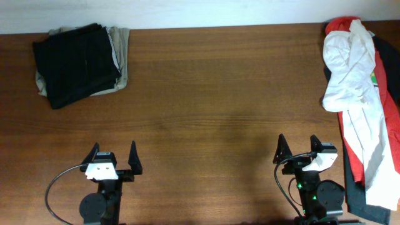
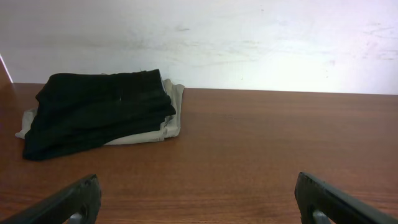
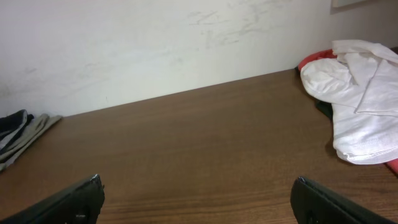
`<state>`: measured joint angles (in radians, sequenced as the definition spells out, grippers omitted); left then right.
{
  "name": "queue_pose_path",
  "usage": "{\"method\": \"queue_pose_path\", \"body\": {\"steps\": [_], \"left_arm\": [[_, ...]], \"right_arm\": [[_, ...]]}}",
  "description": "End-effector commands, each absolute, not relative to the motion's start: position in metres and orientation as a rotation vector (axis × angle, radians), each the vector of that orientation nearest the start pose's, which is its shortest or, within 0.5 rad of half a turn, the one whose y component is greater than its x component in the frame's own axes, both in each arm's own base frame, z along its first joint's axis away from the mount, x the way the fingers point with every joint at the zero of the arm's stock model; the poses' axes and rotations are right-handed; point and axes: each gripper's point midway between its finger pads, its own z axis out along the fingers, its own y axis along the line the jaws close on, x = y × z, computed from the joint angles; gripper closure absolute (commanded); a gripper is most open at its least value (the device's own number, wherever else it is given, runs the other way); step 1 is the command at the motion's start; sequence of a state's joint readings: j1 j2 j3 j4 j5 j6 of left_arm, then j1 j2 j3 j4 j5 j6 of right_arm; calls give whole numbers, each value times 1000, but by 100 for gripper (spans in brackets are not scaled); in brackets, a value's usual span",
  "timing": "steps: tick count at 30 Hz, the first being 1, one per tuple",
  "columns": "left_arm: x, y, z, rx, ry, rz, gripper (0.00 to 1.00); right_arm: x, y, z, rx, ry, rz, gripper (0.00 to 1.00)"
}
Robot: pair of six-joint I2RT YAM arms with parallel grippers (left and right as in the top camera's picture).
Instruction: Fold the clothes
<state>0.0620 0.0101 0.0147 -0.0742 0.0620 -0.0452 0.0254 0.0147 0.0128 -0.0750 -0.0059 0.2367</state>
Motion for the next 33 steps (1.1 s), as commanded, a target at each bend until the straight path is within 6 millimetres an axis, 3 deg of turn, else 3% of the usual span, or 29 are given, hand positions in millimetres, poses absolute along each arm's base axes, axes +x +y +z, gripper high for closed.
{"method": "queue_pose_path", "body": {"steps": [1, 3, 5, 7, 9, 14, 17, 20, 21, 25, 27, 28, 33], "left_arm": [[246, 7, 158, -36, 1643, -17, 1], [246, 7, 158, -36, 1643, -17, 1], [246, 7, 158, -36, 1643, -17, 1], [246, 7, 158, -36, 1643, -17, 1], [246, 7, 158, -36, 1643, -17, 1], [246, 7, 158, -36, 1643, -17, 1], [246, 7, 158, -36, 1643, -17, 1], [246, 7, 158, -36, 1643, -17, 1], [246, 7, 158, -36, 1643, -17, 1], [246, 7, 158, -36, 1643, -17, 1], [246, 7, 158, -36, 1643, -17, 1], [246, 7, 158, -36, 1643, -17, 1], [246, 7, 158, -36, 1643, -17, 1]], "right_arm": [[246, 7, 156, 174, 1642, 213, 1], [246, 7, 157, 173, 1637, 214, 1], [246, 19, 169, 178, 1595, 328, 1], [242, 41, 183, 229, 1553, 600, 1], [231, 72, 184, 302, 1589, 966, 1], [227, 81, 188, 327, 1589, 1079, 1], [226, 81, 196, 222, 1554, 996, 1], [226, 70, 229, 194, 1444, 906, 2], [225, 64, 249, 171, 1407, 837, 1], [236, 56, 296, 107, 1404, 677, 1], [266, 51, 319, 58, 1501, 529, 1], [273, 48, 322, 61, 1528, 496, 1], [362, -7, 332, 265, 1847, 109, 1]]}}
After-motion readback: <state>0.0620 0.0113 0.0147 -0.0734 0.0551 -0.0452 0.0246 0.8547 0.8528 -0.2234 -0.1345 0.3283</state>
